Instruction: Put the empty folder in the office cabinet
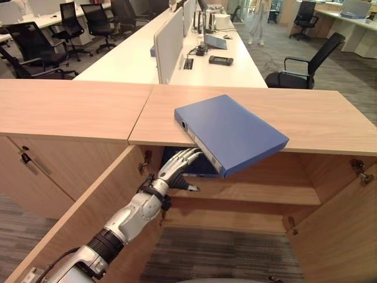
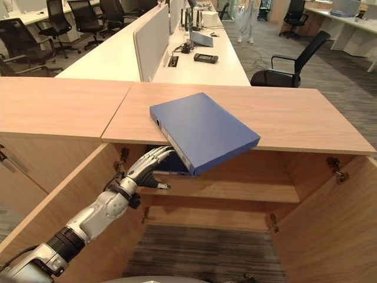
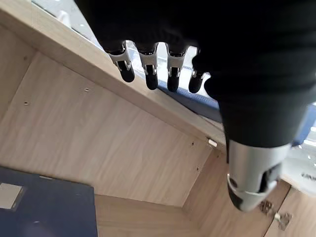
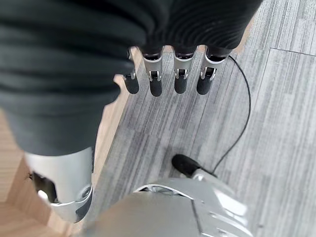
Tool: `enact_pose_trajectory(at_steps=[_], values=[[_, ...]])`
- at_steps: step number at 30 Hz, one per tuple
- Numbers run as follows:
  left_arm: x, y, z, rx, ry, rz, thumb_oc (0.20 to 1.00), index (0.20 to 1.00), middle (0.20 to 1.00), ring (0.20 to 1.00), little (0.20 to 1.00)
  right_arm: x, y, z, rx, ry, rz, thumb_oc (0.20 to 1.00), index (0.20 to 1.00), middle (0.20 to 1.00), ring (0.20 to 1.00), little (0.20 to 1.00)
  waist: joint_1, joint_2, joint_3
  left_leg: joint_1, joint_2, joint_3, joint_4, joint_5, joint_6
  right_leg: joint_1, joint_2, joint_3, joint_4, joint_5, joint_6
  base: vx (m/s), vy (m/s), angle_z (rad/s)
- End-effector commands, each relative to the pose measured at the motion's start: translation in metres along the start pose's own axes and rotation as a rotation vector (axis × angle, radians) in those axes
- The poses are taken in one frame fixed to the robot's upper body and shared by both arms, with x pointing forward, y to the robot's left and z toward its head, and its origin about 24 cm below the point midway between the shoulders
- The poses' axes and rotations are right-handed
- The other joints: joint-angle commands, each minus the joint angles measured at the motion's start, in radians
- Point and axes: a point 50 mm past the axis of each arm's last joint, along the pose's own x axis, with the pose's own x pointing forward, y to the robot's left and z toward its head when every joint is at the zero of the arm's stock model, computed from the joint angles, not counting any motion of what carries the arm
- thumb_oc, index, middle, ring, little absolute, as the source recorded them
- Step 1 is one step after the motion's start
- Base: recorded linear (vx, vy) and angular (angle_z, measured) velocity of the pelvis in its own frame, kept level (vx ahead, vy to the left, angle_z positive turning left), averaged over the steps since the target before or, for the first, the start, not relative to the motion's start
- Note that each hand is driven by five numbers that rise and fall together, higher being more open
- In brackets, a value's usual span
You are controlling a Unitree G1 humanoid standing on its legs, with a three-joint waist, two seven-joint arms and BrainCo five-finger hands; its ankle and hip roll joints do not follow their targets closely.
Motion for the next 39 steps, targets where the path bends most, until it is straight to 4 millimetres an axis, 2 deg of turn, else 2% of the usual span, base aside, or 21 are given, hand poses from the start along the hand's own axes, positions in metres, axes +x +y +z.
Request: enact_pose_trajectory(at_steps=[1,10,18,24,27,30,33,39], values=[[0.032,0.033,0.010,0.132,-0.087,0.115,1.000,1.000,1.000,1.000,1.000,0.003,-0.003,0.021,-0.050,-0.059,-0.026,1.000,1.000,1.000,1.000,1.000,-0.002,-0.047,0.020,0.052,-0.052,-0.037,0.002,-0.121,0.037,0.010,0.028,0.021,0.007,-0.041,0.040,0.01,-0.007,-0.04],[0.037,0.028,0.008,0.203,-0.083,0.104,1.000,1.000,1.000,1.000,1.000,0.003,-0.004,0.022,-0.058,-0.066,-0.035,1.000,1.000,1.000,1.000,1.000,-0.007,-0.046,0.019,0.059,-0.051,-0.030,0.002,-0.126,0.036,0.013,0.030,0.026,0.007,-0.042,0.040,0.01,-0.003,-0.06],[0.033,0.027,0.003,0.194,-0.057,0.122,1.000,1.000,1.000,1.000,1.000,0.003,-0.005,0.024,-0.046,-0.069,-0.044,1.000,1.000,1.000,1.000,1.000,-0.003,-0.046,0.018,0.065,-0.052,-0.030,0.002,-0.127,0.036,0.018,0.032,0.027,0.007,-0.043,0.039,0.00,0.000,0.00],[0.004,0.013,-0.005,0.081,-0.014,0.068,1.000,1.000,1.000,1.000,1.000,0.003,-0.005,0.024,-0.012,-0.070,-0.047,1.000,1.000,1.000,1.000,1.000,0.015,-0.050,0.027,0.063,-0.051,-0.040,0.002,-0.125,0.037,0.017,0.034,0.022,0.007,-0.042,0.037,0.00,0.000,0.00],[-0.022,0.005,-0.015,0.018,0.040,0.004,1.000,1.000,1.000,1.000,1.000,0.003,-0.008,0.021,0.017,-0.062,-0.056,1.000,1.000,1.000,1.000,1.000,0.032,-0.050,0.035,0.061,-0.051,-0.045,0.002,-0.123,0.037,0.017,0.035,0.016,0.007,-0.041,0.036,0.00,0.000,0.00],[-0.036,0.002,-0.020,-0.023,0.077,-0.013,1.000,1.000,1.000,1.000,1.000,0.002,-0.009,0.018,0.029,-0.056,-0.057,1.000,1.000,1.000,1.000,1.000,0.039,-0.051,0.039,0.058,-0.051,-0.050,0.002,-0.120,0.038,0.016,0.036,0.013,0.007,-0.041,0.035,0.00,0.000,0.00],[-0.063,-0.002,-0.029,-0.110,0.154,-0.032,1.000,1.000,1.000,1.000,1.000,0.002,-0.010,0.014,0.056,-0.050,-0.059,1.000,1.000,1.000,1.000,1.000,0.055,-0.054,0.046,0.052,-0.052,-0.060,0.002,-0.117,0.039,0.015,0.035,0.006,0.007,-0.039,0.035,-0.01,-0.005,0.06],[-0.082,0.009,-0.031,-0.143,0.177,-0.004,1.000,1.000,1.000,1.000,1.000,0.001,-0.011,0.008,0.080,-0.036,-0.058,1.000,1.000,1.000,1.000,1.000,0.070,-0.054,0.055,0.048,-0.053,-0.073,0.002,-0.113,0.039,0.015,0.035,-0.002,0.007,-0.040,0.034,0.00,0.001,0.10]])
